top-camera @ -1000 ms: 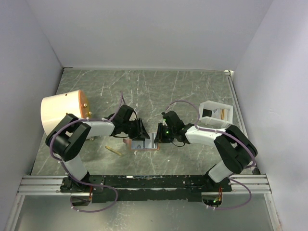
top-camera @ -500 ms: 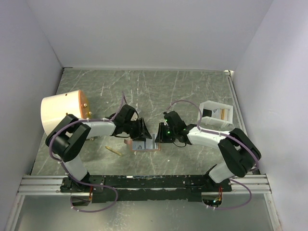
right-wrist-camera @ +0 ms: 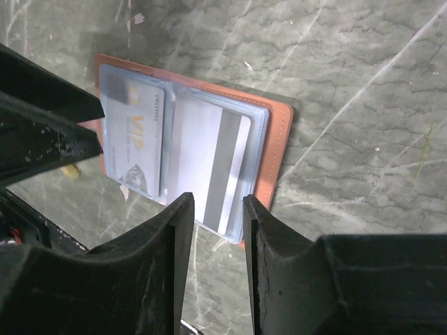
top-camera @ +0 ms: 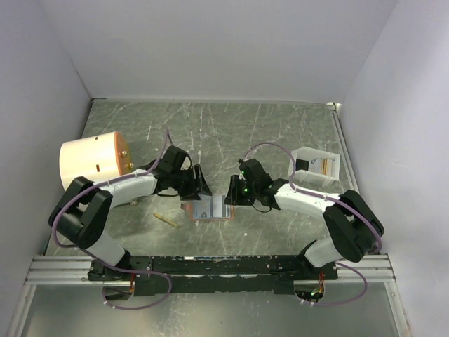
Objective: Put the credit cards into the card holder
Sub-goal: Insert the credit card into the card holder, then turn over the card slot in the card holder.
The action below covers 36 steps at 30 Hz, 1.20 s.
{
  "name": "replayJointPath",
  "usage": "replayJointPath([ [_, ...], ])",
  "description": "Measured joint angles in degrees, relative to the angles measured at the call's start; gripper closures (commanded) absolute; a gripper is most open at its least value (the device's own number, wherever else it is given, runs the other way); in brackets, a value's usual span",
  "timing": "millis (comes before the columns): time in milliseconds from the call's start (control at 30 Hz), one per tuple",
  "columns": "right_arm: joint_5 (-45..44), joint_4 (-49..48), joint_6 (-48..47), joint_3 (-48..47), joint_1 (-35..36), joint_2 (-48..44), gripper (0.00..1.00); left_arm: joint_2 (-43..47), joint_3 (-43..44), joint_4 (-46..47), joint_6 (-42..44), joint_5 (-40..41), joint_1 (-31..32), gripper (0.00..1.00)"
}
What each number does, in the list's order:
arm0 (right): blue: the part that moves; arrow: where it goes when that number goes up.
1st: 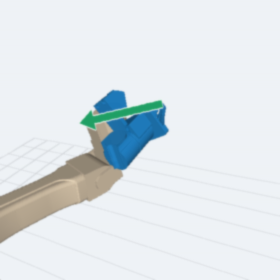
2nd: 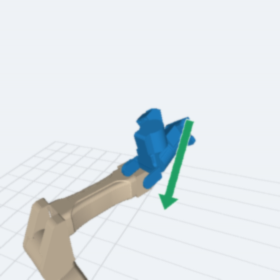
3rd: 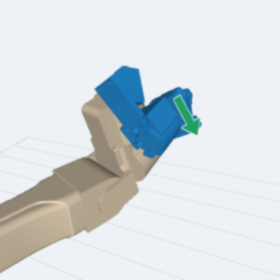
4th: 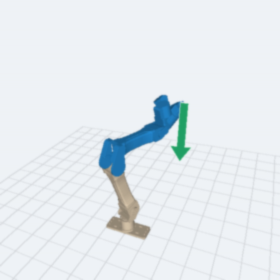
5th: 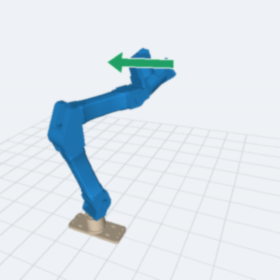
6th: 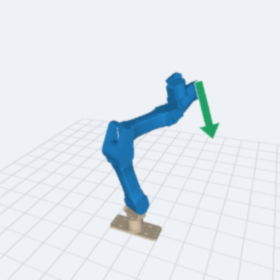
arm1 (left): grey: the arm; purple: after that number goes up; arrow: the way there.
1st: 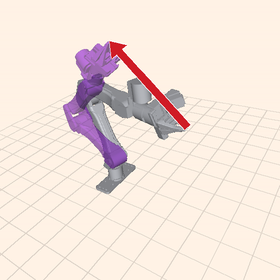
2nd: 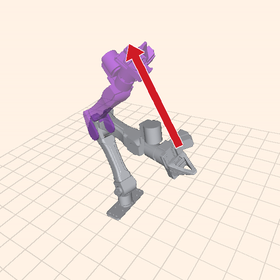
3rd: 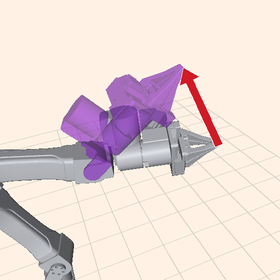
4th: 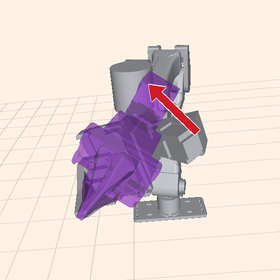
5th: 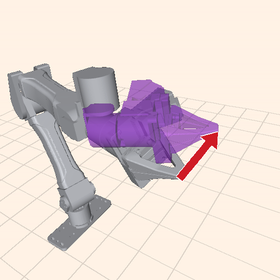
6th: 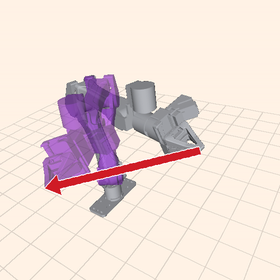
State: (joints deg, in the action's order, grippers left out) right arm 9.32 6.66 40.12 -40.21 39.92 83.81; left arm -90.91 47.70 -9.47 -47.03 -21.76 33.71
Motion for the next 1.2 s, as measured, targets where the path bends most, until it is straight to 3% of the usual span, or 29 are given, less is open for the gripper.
replayJointPath([
  [600,-3.56,1.79,-0.48,-2.89,0.94,2.60,0.63,2.95,-6.43,0.96,1.38,0.50,-3.93,0.27],
  [1200,-3.48,-0.20,-0.48,-0.39,0.96,4.20,0.76,4.68,-7.06,2.43,0.50,-0.39,-4.02,0.28],
])
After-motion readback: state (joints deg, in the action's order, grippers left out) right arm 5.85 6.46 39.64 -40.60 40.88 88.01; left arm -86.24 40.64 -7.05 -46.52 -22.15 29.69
